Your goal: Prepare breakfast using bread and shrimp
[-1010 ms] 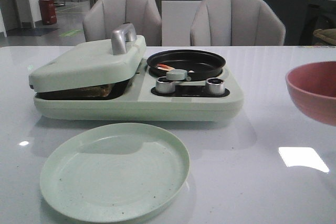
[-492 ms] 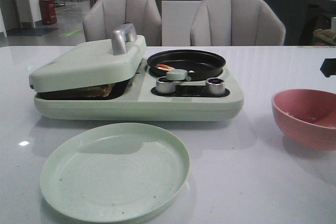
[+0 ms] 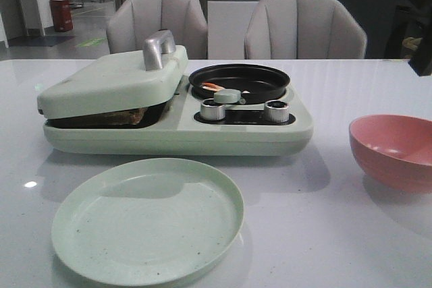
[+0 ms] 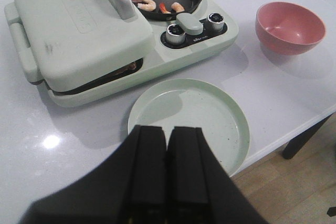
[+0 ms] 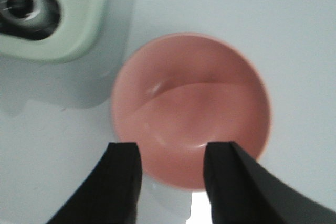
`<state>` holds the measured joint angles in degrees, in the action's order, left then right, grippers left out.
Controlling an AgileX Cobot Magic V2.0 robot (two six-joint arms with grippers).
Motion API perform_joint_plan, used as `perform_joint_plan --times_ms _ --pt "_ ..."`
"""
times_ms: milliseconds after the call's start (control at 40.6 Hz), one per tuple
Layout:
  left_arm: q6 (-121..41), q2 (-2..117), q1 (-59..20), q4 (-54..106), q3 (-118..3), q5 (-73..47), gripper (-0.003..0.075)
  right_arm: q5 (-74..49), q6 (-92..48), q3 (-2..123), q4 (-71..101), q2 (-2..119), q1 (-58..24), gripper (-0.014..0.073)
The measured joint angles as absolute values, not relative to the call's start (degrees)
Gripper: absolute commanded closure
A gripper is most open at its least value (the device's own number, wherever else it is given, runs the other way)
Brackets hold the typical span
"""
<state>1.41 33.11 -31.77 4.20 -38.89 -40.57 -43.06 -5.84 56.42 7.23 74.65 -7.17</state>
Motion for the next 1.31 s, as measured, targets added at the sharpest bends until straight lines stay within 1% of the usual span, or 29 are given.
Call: perform_joint_plan --times_ms 98,197,443,616,714,936,960,1010,1059,1157,1231,1256,1305 --pt "1.4 33.1 -31.8 4.2 -38.9 -40.6 0.0619 -44.1 -5.7 53.1 7.2 67.7 -11.9 0.0183" --pt "1.4 33.1 -31.8 4.2 -38.9 -40.6 0.0619 -45.6 -5.3 49.8 7.2 60.8 -13.7 0.0183" --pt "1.4 33.1 -31.8 4.2 -38.9 -40.6 0.0619 -52.8 -4.6 44.4 6.3 40.7 -13.9 0.0183" --pt "1.4 33.1 -31.8 4.2 -38.9 -40.6 0.0619 -62.1 -0.9 42.5 2.3 29.1 -13.9 0.0183" --pt "1.4 33.1 -31.8 4.2 -38.9 -40.6 0.0619 -66.2 0.5 41.8 1.2 24.4 -13.9 0.0183" --pt "1.4 33.1 -31.8 4.2 -38.9 -40.6 0.0619 -67.5 0.9 39.8 1.9 16.0 -13.9 0.0187" --pt "1.4 33.1 -31.8 4.2 -38.9 -40.6 0.0619 -67.6 0.9 39.5 2.2 15.7 -13.9 0.0194" --pt "1.4 33.1 -31.8 4.2 -38.9 -40.6 0.0619 -67.7 1.0 38.9 2.8 15.2 -13.9 0.0239" --pt "1.4 33.1 -31.8 4.2 -38.9 -40.6 0.0619 -67.7 1.0 38.4 3.4 14.9 -13.9 0.0302" --pt "1.4 33.1 -31.8 4.2 -38.9 -40.6 0.0619 -67.6 1.1 37.3 4.2 14.8 -13.9 0.0456" --pt "1.4 33.1 -31.8 4.2 -38.9 -40.6 0.0619 -67.2 1.1 36.6 4.6 14.8 -13.9 0.0547" --pt "1.4 33.1 -31.8 4.2 -38.9 -40.6 0.0619 -67.2 1.1 36.5 4.6 14.8 -13.9 0.0564" --pt "1.4 33.1 -31.8 4.2 -38.9 -40.6 0.0619 -67.1 1.1 36.3 4.6 14.8 -13.9 0.0554"
